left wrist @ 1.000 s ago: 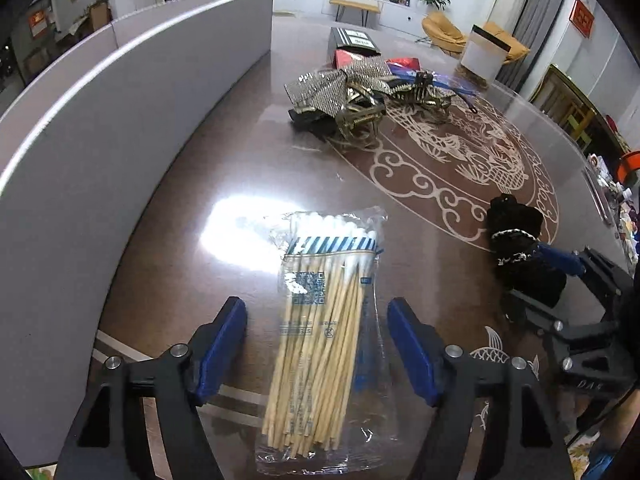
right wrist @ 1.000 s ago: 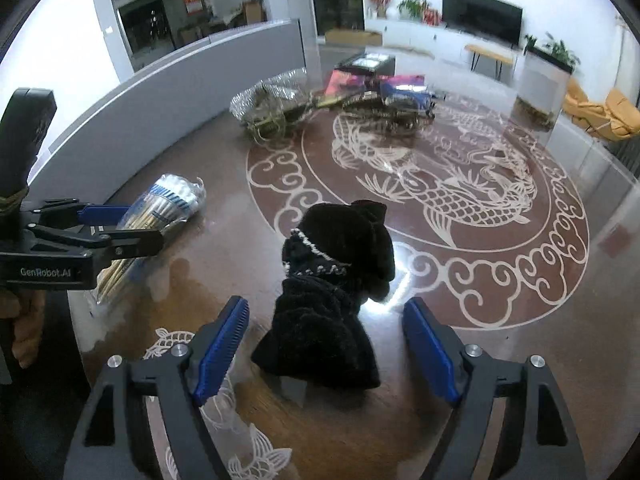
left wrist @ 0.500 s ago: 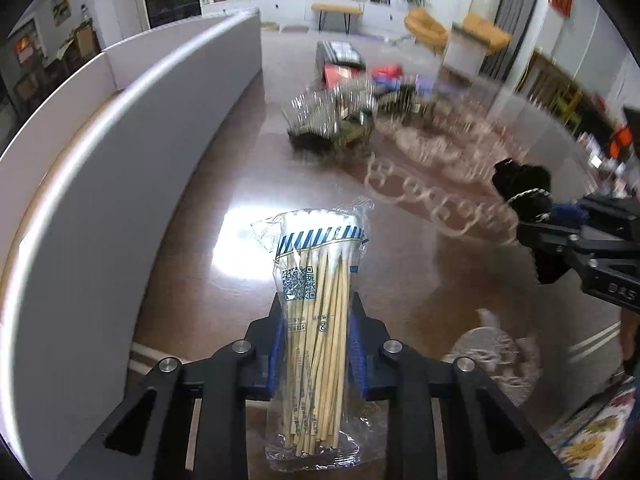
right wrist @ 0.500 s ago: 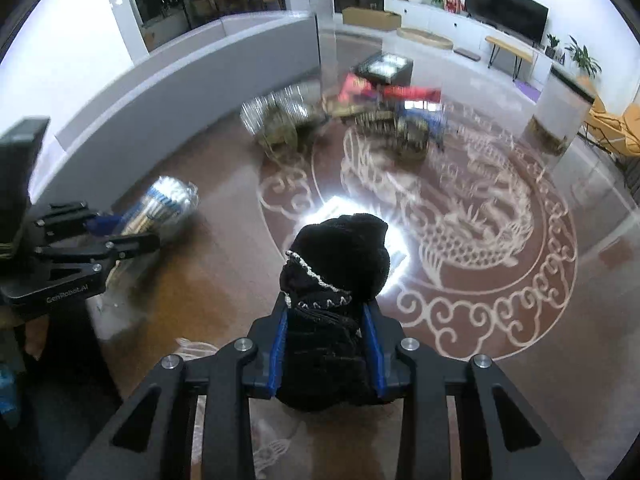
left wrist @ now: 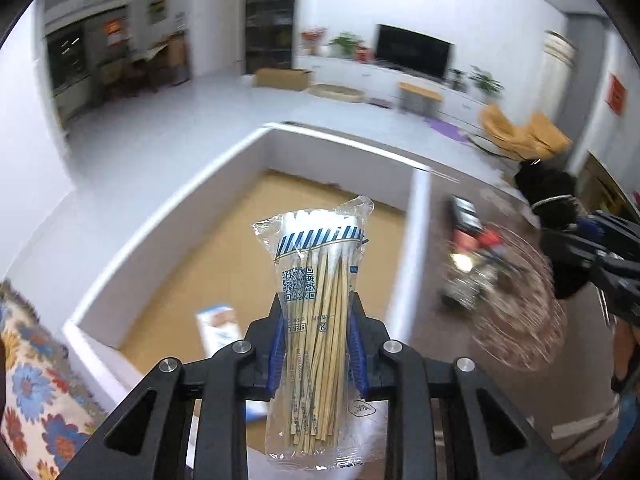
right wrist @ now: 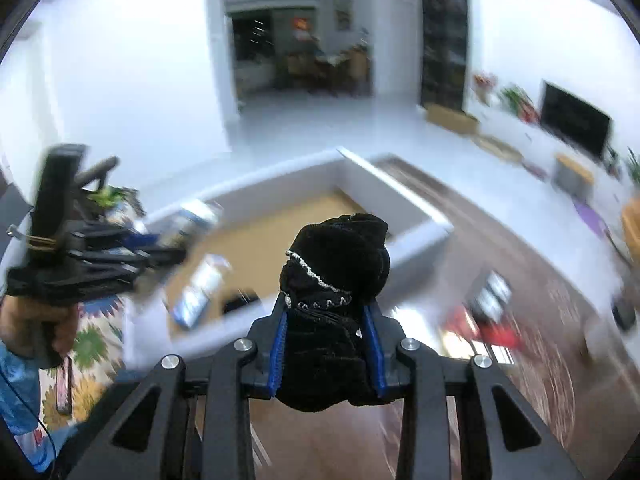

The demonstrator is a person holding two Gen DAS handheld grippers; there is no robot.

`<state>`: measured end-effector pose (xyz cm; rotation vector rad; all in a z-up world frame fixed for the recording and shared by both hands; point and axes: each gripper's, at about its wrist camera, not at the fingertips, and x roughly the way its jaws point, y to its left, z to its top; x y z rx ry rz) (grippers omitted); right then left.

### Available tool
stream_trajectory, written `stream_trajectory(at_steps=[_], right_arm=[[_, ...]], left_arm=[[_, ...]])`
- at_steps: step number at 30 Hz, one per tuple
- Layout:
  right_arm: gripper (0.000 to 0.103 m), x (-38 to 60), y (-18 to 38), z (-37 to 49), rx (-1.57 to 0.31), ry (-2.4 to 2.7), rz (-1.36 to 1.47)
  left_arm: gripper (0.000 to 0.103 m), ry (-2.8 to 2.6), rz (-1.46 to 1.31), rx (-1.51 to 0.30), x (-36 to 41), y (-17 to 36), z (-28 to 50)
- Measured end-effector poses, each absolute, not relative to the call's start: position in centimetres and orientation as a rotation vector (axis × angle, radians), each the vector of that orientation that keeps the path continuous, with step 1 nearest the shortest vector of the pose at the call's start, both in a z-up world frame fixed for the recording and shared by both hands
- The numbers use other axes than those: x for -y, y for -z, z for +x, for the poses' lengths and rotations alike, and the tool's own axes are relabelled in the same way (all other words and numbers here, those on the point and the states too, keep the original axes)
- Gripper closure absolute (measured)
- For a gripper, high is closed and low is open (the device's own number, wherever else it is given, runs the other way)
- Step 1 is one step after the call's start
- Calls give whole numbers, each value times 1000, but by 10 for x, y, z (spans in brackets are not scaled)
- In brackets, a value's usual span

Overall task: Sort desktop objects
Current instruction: 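Carry the hat and chopstick bag into the enclosure and open both tools, then move both empty tools back over the table toward the remaining items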

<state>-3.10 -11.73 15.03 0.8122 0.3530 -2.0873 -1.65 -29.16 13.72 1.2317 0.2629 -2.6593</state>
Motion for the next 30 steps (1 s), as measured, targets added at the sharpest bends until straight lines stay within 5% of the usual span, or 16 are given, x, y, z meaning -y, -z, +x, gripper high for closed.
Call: stream_trajectory(at_steps=[7, 15, 16, 18, 19, 22, 30], right_arm=[[68, 254, -116, -69, -369, 1949, 854], [66, 303, -35, -110, -430, 1930, 1032], [64, 307, -28, -113, -436, 1915, 1056], [42, 309, -21, -116, -444, 1908, 1095], [23, 308, -21, -116, -436, 1912, 1091], [18, 285, -32, -115, -396, 1942, 1030], [2, 171, -64, -87, -248, 2115, 866]], left_arm=[[76, 2513, 1306, -393, 353, -94, -51], [75, 2404, 1470, -370, 358, -31, -86], [72, 2389, 1495, -369, 358, -27, -90], [55, 2342, 1521, -362, 358, -21, -93], [40, 2318, 1500, -349, 357, -22, -91], [18, 2305, 1331, -280, 350, -40, -75], [17, 2533, 1184, -234, 277, -89, -28]])
